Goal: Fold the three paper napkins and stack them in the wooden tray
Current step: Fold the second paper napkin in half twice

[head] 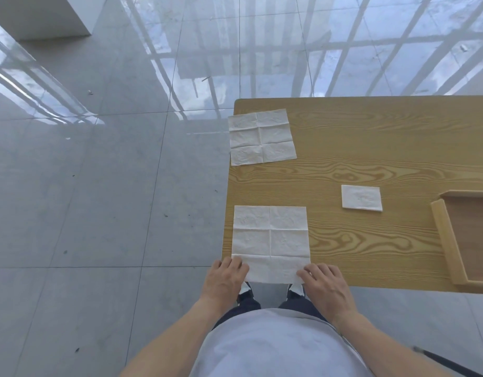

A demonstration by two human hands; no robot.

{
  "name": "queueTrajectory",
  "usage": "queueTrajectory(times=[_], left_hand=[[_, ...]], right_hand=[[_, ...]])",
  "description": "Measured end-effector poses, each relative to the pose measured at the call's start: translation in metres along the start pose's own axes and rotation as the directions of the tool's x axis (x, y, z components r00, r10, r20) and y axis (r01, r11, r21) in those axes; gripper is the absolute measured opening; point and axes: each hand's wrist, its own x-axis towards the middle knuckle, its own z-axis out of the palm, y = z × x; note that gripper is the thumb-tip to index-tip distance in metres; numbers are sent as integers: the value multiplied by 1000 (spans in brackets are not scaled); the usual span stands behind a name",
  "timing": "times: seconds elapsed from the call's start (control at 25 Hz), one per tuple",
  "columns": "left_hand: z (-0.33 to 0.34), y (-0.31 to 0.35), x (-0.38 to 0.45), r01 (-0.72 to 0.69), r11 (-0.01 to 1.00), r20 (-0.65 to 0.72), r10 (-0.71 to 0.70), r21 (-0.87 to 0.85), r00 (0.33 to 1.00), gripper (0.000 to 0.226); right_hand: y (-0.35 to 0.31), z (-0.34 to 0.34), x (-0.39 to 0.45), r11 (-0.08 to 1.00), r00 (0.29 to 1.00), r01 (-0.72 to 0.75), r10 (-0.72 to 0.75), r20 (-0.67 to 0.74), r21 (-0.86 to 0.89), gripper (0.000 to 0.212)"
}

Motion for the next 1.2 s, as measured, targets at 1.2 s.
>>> queueTrajectory(times=[1.2], left_hand=[[-25, -42, 73, 376, 799, 38, -407, -470, 913, 9]], right_hand=[[34, -33, 101, 908, 939, -330, 289, 184, 258, 10]])
